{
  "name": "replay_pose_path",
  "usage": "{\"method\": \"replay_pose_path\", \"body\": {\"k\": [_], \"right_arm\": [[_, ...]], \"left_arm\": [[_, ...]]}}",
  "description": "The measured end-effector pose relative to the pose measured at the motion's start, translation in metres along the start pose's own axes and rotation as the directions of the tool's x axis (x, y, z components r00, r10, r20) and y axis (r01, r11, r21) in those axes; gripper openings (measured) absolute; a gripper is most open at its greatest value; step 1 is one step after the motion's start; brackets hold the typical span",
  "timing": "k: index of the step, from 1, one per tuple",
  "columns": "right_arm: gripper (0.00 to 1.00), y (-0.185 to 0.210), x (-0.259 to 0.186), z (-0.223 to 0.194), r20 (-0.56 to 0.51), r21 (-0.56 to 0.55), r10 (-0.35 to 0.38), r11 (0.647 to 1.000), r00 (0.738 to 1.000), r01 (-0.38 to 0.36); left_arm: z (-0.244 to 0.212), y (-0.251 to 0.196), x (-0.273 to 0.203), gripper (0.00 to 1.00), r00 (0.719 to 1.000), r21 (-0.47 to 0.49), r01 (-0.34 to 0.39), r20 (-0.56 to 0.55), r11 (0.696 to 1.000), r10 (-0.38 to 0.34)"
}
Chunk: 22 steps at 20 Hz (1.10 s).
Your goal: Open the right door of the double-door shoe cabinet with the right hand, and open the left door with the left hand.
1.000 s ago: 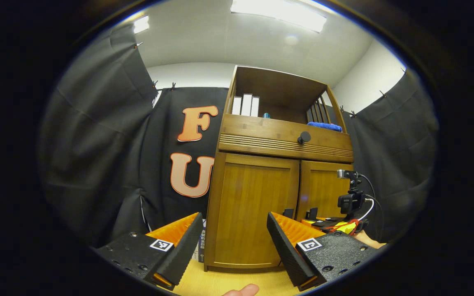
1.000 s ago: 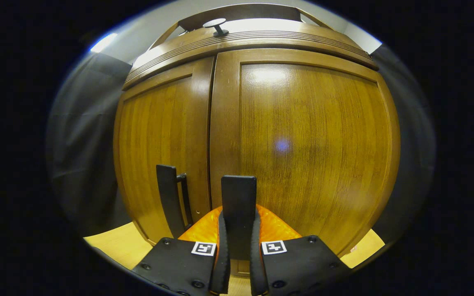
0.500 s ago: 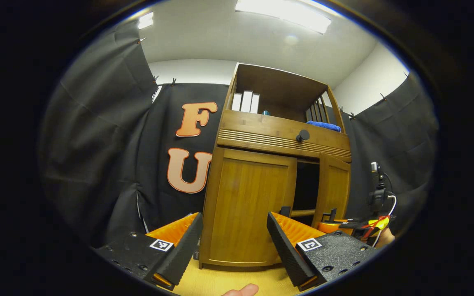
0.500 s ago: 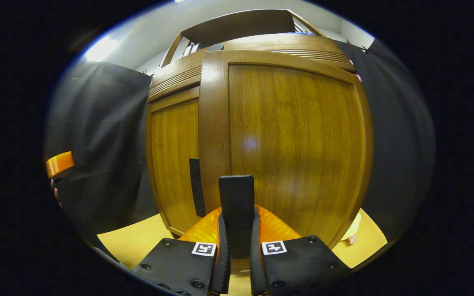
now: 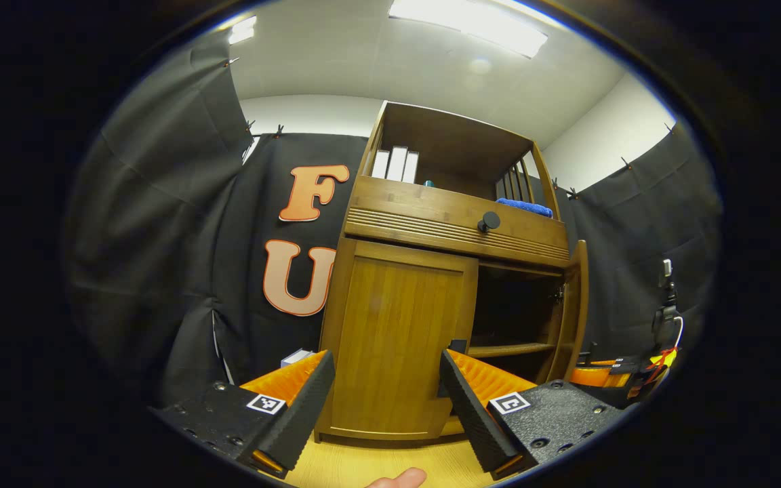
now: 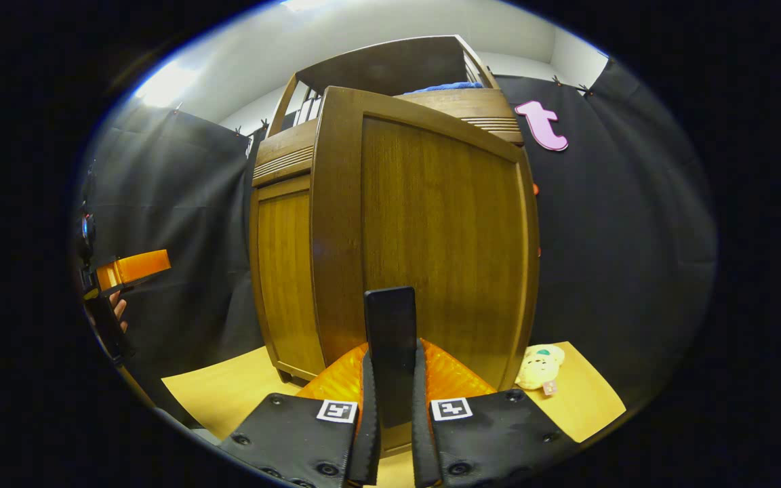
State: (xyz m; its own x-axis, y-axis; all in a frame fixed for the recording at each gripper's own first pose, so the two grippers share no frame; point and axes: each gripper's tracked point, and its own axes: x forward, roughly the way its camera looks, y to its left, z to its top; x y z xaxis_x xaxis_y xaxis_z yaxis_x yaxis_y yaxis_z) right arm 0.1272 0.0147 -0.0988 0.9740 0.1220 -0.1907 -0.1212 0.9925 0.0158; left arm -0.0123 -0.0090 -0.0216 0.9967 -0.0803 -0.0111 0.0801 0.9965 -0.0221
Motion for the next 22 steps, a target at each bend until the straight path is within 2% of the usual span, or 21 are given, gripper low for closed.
{"method": "replay_pose_path", "body": {"k": [1,2,4,6,7,8,9,12,13,14,15,16,17,22], "right_arm": [[0.22,-0.005,-0.005,0.001,0.0,-0.002,-0.01,1.0,1.0,0.01],[0.27,-0.008,-0.007,0.002,0.0,0.001,-0.02,1.0,1.0,0.02],[0.26,-0.016,-0.017,0.002,-0.001,0.005,-0.042,0.999,0.999,0.042],[0.26,-0.025,-0.024,0.003,0.004,0.0,-0.074,0.997,0.997,0.074],[0.3,-0.031,-0.027,0.003,0.005,-0.008,-0.096,0.995,0.995,0.096],[0.3,-0.038,-0.03,0.004,0.008,-0.018,-0.118,0.993,0.993,0.118],[0.25,-0.045,-0.033,0.004,0.01,-0.026,-0.143,0.989,0.99,0.144],[0.25,-0.07,-0.044,0.014,0.037,-0.059,-0.227,0.972,0.973,0.229],[0.2,-0.083,-0.051,0.016,0.045,-0.072,-0.261,0.962,0.964,0.264],[0.2,-0.093,-0.055,0.02,0.058,-0.084,-0.287,0.953,0.956,0.291],[0.29,-0.107,-0.053,0.018,0.055,-0.077,-0.317,0.944,0.947,0.321],[0.05,-0.114,-0.064,0.02,0.05,-0.062,-0.311,0.947,0.949,0.314],[0.09,-0.118,-0.064,0.022,0.044,-0.033,-0.296,0.954,0.954,0.298],[0.09,-0.131,-0.06,0.023,0.021,-0.008,-0.246,0.969,0.969,0.246]], "left_arm": [[-0.001,-0.003,0.001,0.94,1.0,-0.006,0.006,-0.001,1.0,-0.006],[-0.002,-0.005,0.002,0.94,1.0,-0.012,0.013,-0.001,1.0,-0.013],[-0.002,-0.011,0.004,0.92,1.0,-0.017,0.028,-0.003,0.999,-0.028],[-0.003,-0.014,0.006,0.94,0.999,-0.011,0.037,-0.002,0.999,-0.037],[-0.003,-0.015,0.007,0.94,0.999,-0.008,0.041,-0.003,0.999,-0.041],[-0.003,-0.018,0.006,0.94,0.999,-0.007,0.048,-0.003,0.999,-0.048],[-0.004,-0.02,0.007,0.94,0.998,-0.009,0.056,-0.007,0.998,-0.057],[-0.006,-0.025,0.007,0.94,0.997,-0.013,0.07,-0.013,0.997,-0.071],[-0.006,-0.025,0.007,0.94,0.997,-0.012,0.072,-0.014,0.997,-0.072],[-0.007,-0.025,0.006,0.94,0.997,-0.009,0.072,-0.015,0.997,-0.072],[-0.006,-0.025,0.005,0.94,0.997,-0.007,0.073,-0.014,0.997,-0.073],[-0.006,-0.025,0.005,0.94,0.997,-0.005,0.072,-0.012,0.997,-0.072],[-0.005,-0.024,0.004,0.94,0.997,-0.004,0.071,-0.011,0.997,-0.071],[-0.003,-0.021,0.003,0.94,0.998,0.014,0.068,-0.004,0.998,-0.068]]}}
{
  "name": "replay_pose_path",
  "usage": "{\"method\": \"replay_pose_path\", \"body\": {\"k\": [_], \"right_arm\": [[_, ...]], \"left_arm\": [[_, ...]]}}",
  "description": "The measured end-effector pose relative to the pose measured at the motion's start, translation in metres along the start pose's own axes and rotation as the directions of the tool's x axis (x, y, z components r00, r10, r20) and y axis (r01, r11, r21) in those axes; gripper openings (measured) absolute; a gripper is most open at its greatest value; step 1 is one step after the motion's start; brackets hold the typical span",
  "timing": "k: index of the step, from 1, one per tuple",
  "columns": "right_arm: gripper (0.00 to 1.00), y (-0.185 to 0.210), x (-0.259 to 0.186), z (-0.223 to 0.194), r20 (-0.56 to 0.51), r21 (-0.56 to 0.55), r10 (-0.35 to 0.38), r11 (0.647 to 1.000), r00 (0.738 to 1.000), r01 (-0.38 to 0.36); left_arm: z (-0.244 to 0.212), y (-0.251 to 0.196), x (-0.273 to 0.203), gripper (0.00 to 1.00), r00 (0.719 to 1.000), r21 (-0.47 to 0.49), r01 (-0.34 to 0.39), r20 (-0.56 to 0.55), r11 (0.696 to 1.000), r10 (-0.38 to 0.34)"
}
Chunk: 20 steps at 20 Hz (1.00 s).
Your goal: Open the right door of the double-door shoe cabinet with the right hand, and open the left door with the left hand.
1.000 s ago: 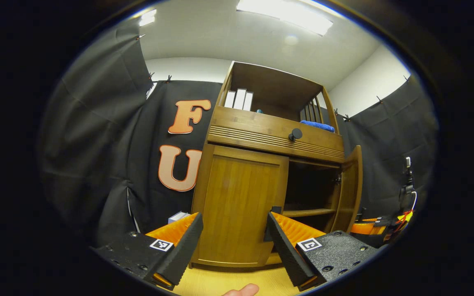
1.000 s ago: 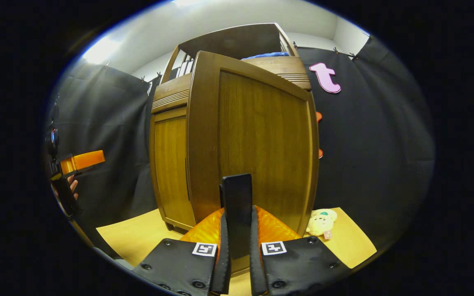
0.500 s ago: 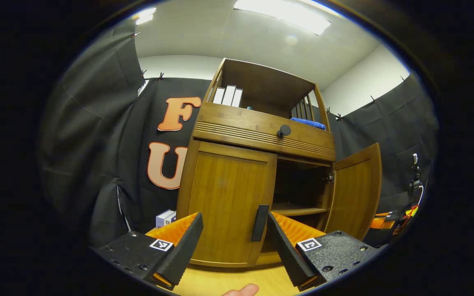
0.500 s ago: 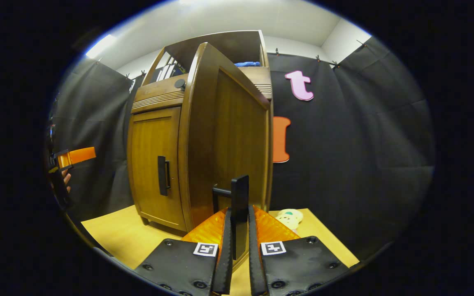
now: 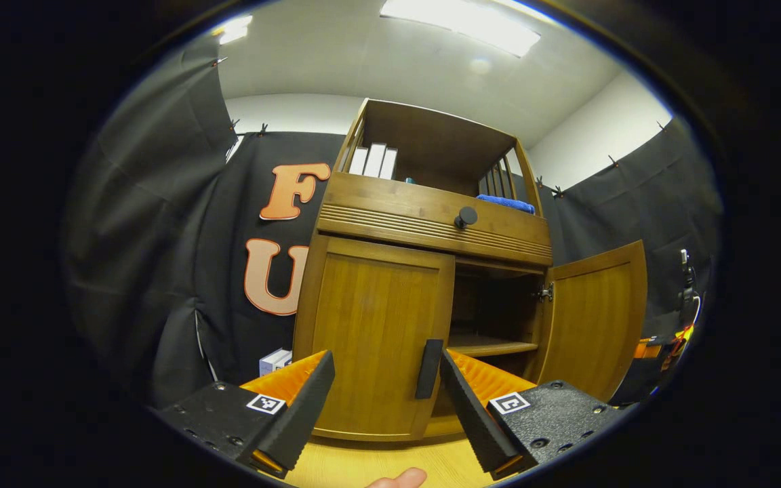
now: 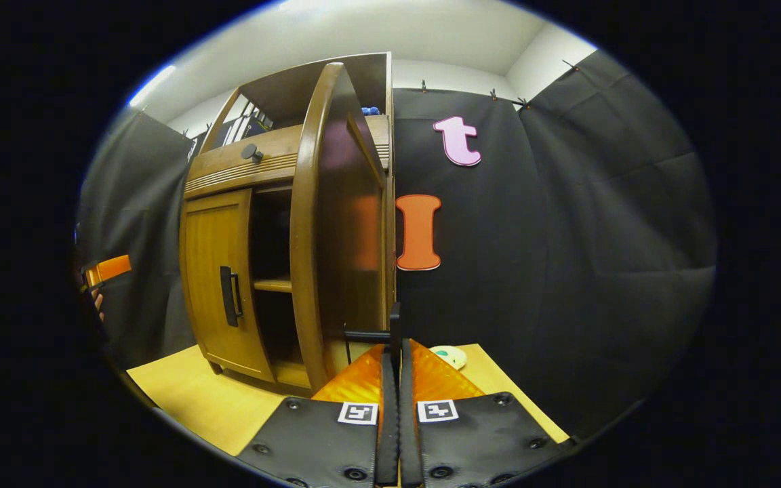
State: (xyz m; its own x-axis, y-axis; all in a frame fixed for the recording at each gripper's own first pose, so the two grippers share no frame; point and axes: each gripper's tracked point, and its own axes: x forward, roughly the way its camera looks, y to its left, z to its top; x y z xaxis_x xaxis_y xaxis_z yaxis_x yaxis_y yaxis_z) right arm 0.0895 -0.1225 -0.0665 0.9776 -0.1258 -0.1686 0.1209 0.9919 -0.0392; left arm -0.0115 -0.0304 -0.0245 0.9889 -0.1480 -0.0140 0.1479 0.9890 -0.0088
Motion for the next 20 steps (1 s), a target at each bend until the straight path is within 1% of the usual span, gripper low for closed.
{"method": "replay_pose_path", "body": {"k": [3,4,5,6,10,12,14,16,17,18,20], "right_arm": [[0.08,-0.012,-0.001,0.001,0.001,0.006,0.039,0.999,0.999,-0.039],[0.08,-0.015,-0.001,0.001,0.005,0.014,0.051,0.999,0.999,-0.051],[0.08,-0.018,-0.002,0.001,0.01,0.012,0.062,0.998,0.998,-0.062],[0.08,-0.021,-0.001,0.002,0.011,0.006,0.073,0.997,0.997,-0.073],[0.08,-0.028,0.0,0.003,0.019,-0.006,0.126,0.992,0.992,-0.126],[0.08,-0.036,0.0,0.004,0.03,0.014,0.141,0.99,0.99,-0.141],[0.08,-0.037,0.001,0.004,0.029,0.03,0.146,0.989,0.989,-0.147],[0.09,-0.035,-0.002,0.001,0.022,-0.001,0.141,0.99,0.99,-0.141],[0.09,-0.036,-0.005,0.0,0.017,-0.018,0.136,0.991,0.99,-0.136],[0.09,-0.038,-0.009,-0.002,0.012,-0.032,0.126,0.992,0.992,-0.126],[0.09,-0.043,-0.015,-0.003,0.014,-0.043,0.097,0.994,0.995,-0.096]], "left_arm": [[0.001,0.002,-0.002,0.94,1.0,0.007,-0.002,0.005,1.0,0.002],[0.002,0.002,-0.002,0.92,1.0,0.007,-0.002,0.007,1.0,0.002],[0.002,0.002,-0.002,0.92,1.0,0.005,-0.003,0.009,1.0,0.003],[0.002,0.003,-0.002,0.94,1.0,0.002,-0.003,0.009,1.0,0.003],[0.0,-0.001,-0.002,0.94,1.0,-0.012,0.004,0.004,1.0,-0.004],[-0.003,-0.001,-0.003,0.94,1.0,-0.016,0.005,-0.002,1.0,-0.005],[-0.004,0.001,-0.003,0.94,1.0,-0.012,0.0,-0.007,1.0,0.0],[-0.004,0.003,-0.004,0.94,1.0,-0.006,-0.008,-0.008,1.0,0.007],[-0.004,0.004,-0.005,0.92,1.0,-0.005,-0.009,-0.008,1.0,0.009],[-0.004,0.005,-0.005,0.94,1.0,-0.006,-0.01,-0.007,1.0,0.01],[-0.005,0.006,-0.005,0.94,1.0,-0.009,-0.013,-0.003,1.0,0.013]]}}
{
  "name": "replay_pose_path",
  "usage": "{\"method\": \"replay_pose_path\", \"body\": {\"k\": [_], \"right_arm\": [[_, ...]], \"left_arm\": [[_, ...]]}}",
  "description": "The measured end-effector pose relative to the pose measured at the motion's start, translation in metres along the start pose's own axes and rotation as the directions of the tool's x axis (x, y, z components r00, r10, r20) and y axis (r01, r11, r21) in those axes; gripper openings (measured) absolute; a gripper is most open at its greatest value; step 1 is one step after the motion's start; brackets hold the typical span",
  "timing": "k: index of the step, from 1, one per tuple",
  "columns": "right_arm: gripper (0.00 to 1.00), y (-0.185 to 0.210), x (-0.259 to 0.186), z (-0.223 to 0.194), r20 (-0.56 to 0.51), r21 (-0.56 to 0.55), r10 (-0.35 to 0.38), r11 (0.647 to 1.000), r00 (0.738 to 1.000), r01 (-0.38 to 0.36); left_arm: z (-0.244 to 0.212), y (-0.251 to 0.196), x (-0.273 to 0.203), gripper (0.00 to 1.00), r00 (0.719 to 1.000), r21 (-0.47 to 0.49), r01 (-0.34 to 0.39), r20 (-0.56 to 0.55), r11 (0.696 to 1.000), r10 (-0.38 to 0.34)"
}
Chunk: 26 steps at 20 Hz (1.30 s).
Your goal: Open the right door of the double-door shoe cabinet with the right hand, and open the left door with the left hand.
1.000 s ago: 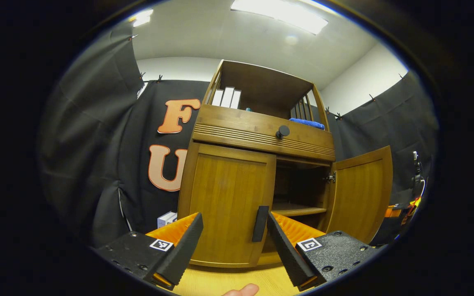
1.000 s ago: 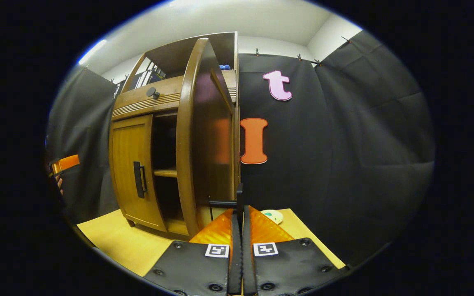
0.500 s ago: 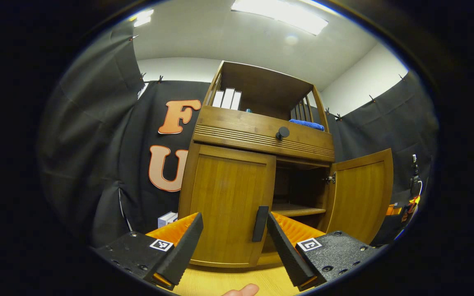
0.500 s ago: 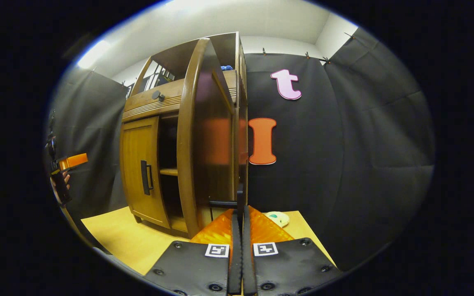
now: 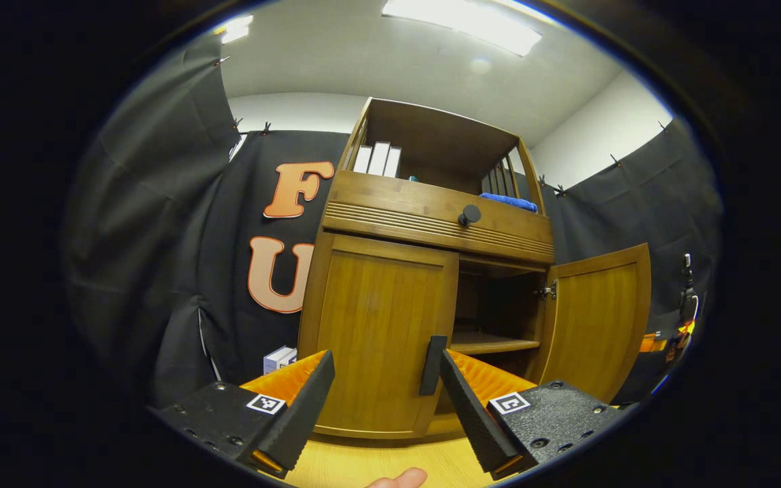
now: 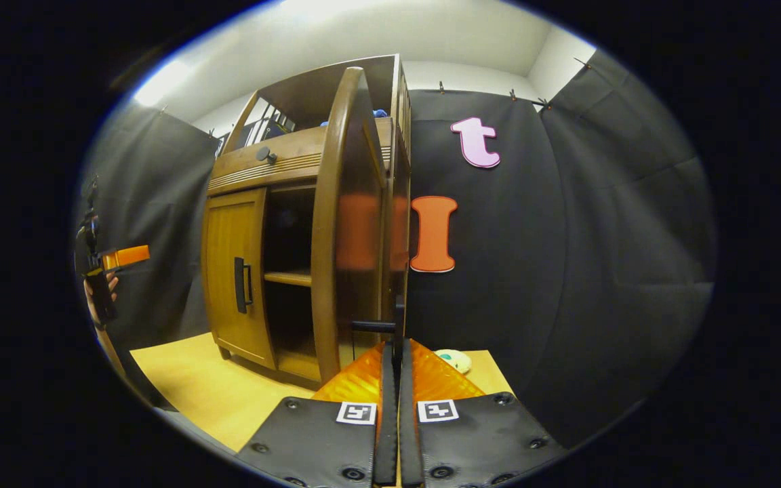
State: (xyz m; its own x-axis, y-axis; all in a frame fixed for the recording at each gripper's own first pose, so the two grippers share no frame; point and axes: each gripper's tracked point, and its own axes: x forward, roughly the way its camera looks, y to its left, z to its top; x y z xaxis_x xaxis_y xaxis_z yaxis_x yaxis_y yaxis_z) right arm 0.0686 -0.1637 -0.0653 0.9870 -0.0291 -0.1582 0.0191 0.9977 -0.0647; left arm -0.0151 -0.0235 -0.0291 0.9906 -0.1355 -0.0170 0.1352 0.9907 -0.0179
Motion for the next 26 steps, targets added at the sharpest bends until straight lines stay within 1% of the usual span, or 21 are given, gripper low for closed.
{"method": "replay_pose_path", "body": {"k": [3,5,6,7,8,9,10,12,13,14,15,16,17,19,20,22,23,24,25,26], "right_arm": [[0.1,0.0,-0.013,0.003,0.003,-0.013,-0.064,0.998,0.998,0.064],[0.1,0.01,-0.023,0.01,0.008,-0.013,-0.075,0.997,0.997,0.075],[0.1,0.015,-0.029,0.014,0.016,-0.015,-0.079,0.997,0.997,0.079],[0.1,0.018,-0.035,0.02,0.022,-0.026,-0.089,0.996,0.996,0.089],[0.08,0.022,-0.04,0.025,0.032,-0.042,-0.096,0.994,0.995,0.098],[0.08,0.027,-0.047,0.03,0.042,-0.056,-0.103,0.993,0.994,0.105],[0.08,0.031,-0.054,0.036,0.051,-0.064,-0.116,0.991,0.992,0.119],[0.08,0.033,-0.063,0.043,0.049,-0.063,-0.168,0.983,0.985,0.17],[0.08,0.038,-0.069,0.045,0.042,-0.049,-0.182,0.982,0.982,0.184],[0.08,0.048,-0.076,0.05,0.049,-0.024,-0.175,0.984,0.983,0.176],[0.08,0.06,-0.082,0.057,0.063,-0.002,-0.162,0.987,0.985,0.163],[0.08,0.069,-0.088,0.064,0.082,0.009,-0.148,0.989,0.986,0.148],[0.12,0.077,-0.094,0.07,0.099,0.006,-0.139,0.99,0.985,0.139],[0.03,0.081,-0.105,0.079,0.134,-0.011,-0.161,0.987,0.978,0.163],[0.03,0.081,-0.11,0.085,0.154,-0.009,-0.175,0.984,0.973,0.178],[0.13,0.086,-0.119,0.094,0.186,-0.016,-0.19,0.98,0.964,0.196],[0.05,0.087,-0.123,0.099,0.208,-0.03,-0.195,0.978,0.959,0.206],[0.2,0.089,-0.126,0.103,0.225,-0.044,-0.202,0.975,0.953,0.217],[0.35,0.088,-0.128,0.105,0.233,-0.045,-0.21,0.973,0.949,0.227],[0.49,0.087,-0.13,0.104,0.233,-0.035,-0.222,0.971,0.947,0.236]], "left_arm": [[-0.001,0.0,0.001,0.94,1.0,-0.015,-0.005,0.006,1.0,0.005],[-0.003,-0.001,0.001,0.94,1.0,-0.019,0.001,-0.001,1.0,-0.001],[-0.004,0.0,0.001,0.92,1.0,-0.017,-0.001,-0.006,1.0,0.001],[-0.005,0.001,0.001,0.94,1.0,-0.014,-0.004,-0.01,1.0,0.004],[-0.006,0.002,0.002,0.94,1.0,-0.014,-0.007,-0.012,1.0,0.007],[-0.006,0.002,0.001,0.92,1.0,-0.021,-0.009,-0.015,1.0,0.009],[-0.006,0.001,0.002,0.94,1.0,-0.029,-0.007,-0.015,1.0,0.007],[-0.005,-0.001,0.003,0.94,1.0,-0.042,-0.007,-0.012,0.999,0.006],[-0.005,-0.001,0.003,0.94,1.0,-0.042,-0.008,-0.011,0.999,0.008],[-0.004,-0.002,0.004,0.92,1.0,-0.044,-0.006,-0.011,0.999,0.005],[-0.004,-0.005,0.005,0.92,1.0,-0.046,-0.001,-0.013,0.999,0.001],[-0.004,-0.006,0.007,0.95,1.0,-0.047,0.002,-0.014,0.999,-0.002],[-0.003,-0.008,0.007,0.94,1.0,-0.048,0.002,-0.018,0.999,-0.003],[-0.003,-0.011,0.012,0.94,1.0,-0.036,0.001,-0.028,0.999,-0.002],[-0.005,-0.014,0.015,0.94,0.999,-0.025,0.003,-0.037,1.0,-0.004],[-0.004,-0.021,0.018,0.94,0.999,-0.011,0.027,-0.044,1.0,-0.028],[-0.005,-0.026,0.021,0.94,0.998,-0.01,0.042,-0.047,0.999,-0.043],[-0.006,-0.03,0.024,0.92,0.997,-0.01,0.055,-0.051,0.998,-0.055],[-0.007,-0.034,0.026,0.92,0.996,-0.009,0.066,-0.056,0.998,-0.066],[-0.009,-0.037,0.03,0.94,0.995,-0.007,0.076,-0.063,0.997,-0.076]]}}
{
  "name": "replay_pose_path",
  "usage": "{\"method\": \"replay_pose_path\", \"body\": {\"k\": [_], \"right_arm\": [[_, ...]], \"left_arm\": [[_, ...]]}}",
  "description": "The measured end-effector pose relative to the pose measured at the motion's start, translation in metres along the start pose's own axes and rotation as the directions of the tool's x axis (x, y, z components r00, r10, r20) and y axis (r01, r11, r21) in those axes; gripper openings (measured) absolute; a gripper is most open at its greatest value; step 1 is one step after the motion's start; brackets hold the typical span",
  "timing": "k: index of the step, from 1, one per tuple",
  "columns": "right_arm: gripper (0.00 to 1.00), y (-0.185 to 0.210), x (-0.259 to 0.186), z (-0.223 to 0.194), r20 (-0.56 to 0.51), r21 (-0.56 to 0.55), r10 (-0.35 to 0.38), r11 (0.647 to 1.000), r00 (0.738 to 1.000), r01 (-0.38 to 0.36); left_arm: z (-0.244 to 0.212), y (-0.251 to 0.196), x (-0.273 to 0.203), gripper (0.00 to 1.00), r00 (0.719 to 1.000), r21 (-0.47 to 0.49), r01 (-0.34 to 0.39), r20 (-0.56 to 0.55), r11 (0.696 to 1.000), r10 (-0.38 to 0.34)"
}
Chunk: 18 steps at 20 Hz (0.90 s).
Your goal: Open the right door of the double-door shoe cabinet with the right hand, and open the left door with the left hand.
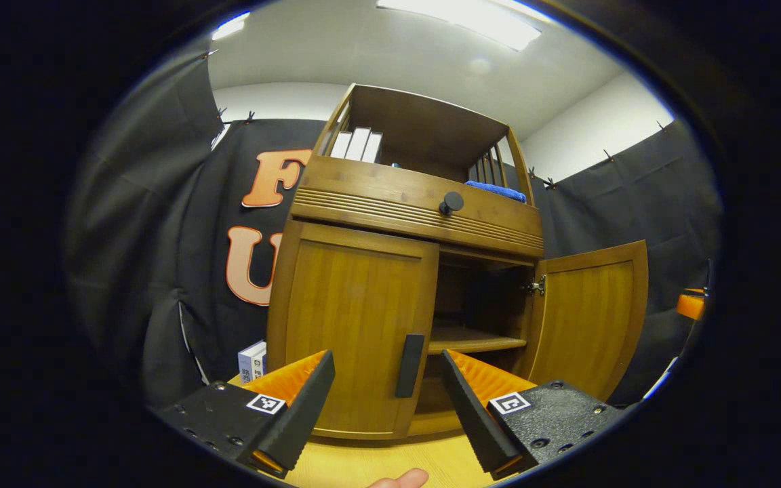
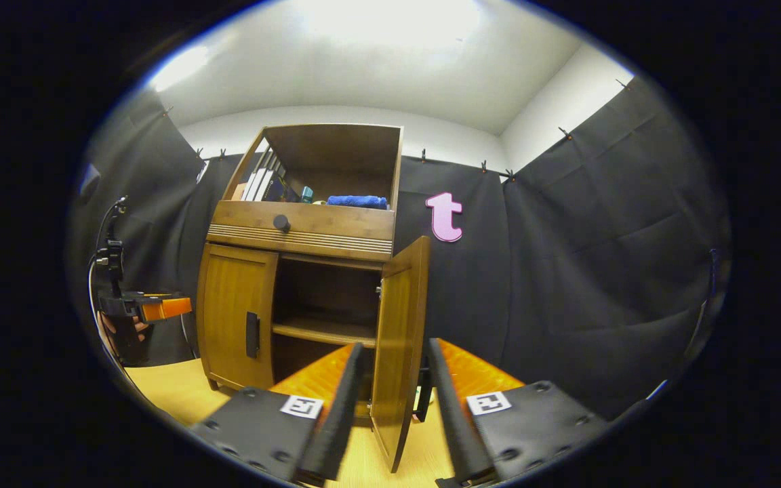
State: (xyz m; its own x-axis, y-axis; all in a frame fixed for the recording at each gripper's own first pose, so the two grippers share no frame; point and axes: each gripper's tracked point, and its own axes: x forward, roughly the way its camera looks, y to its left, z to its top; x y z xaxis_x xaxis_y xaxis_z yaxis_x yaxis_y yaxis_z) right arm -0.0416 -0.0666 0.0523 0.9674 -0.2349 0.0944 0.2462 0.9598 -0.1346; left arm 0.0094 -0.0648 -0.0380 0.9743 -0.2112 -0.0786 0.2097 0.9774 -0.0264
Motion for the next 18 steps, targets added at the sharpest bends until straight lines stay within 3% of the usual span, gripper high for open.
{"method": "replay_pose_path", "body": {"k": [3,7,8,10,11,14,16,17,18], "right_arm": [[0.94,-0.001,-0.002,-0.01,-0.033,0.037,-0.021,0.999,0.999,0.023],[0.98,-0.004,-0.006,-0.022,-0.06,0.072,-0.006,0.997,0.998,0.01],[0.98,-0.007,-0.007,-0.023,-0.062,0.073,-0.008,0.997,0.998,0.012],[0.98,-0.011,-0.01,-0.025,-0.068,0.076,-0.012,0.997,0.998,0.017],[0.98,-0.011,-0.011,-0.026,-0.07,0.077,-0.012,0.997,0.997,0.018],[0.98,-0.011,-0.019,-0.028,-0.072,0.074,-0.007,0.997,0.997,0.012],[1.0,-0.014,-0.025,-0.029,-0.072,0.071,-0.012,0.997,0.997,0.017],[0.97,-0.014,-0.027,-0.028,-0.068,0.069,-0.013,0.997,0.998,0.017],[0.97,-0.014,-0.028,-0.028,-0.069,0.065,-0.013,0.998,0.998,0.017]], "left_arm": [[-0.005,-0.013,0.018,0.92,0.999,0.014,0.036,-0.018,0.999,-0.036],[-0.019,-0.033,0.062,0.97,0.996,0.039,0.074,-0.049,0.996,-0.072],[-0.025,-0.039,0.074,0.92,0.994,0.048,0.086,-0.065,0.995,-0.083],[-0.046,-0.05,0.098,0.97,0.988,0.061,0.11,-0.112,0.992,-0.103],[-0.056,-0.051,0.112,0.94,0.986,0.057,0.112,-0.129,0.992,-0.104],[-0.082,-0.045,0.145,0.92,0.984,0.046,0.077,-0.165,0.996,-0.068],[-0.087,-0.036,0.165,0.98,0.988,0.04,0.052,-0.148,0.998,-0.046],[-0.091,-0.031,0.174,0.92,0.989,0.051,0.035,-0.145,0.998,-0.028],[-0.098,-0.026,0.179,0.92,0.989,0.065,0.015,-0.146,0.998,-0.006]]}}
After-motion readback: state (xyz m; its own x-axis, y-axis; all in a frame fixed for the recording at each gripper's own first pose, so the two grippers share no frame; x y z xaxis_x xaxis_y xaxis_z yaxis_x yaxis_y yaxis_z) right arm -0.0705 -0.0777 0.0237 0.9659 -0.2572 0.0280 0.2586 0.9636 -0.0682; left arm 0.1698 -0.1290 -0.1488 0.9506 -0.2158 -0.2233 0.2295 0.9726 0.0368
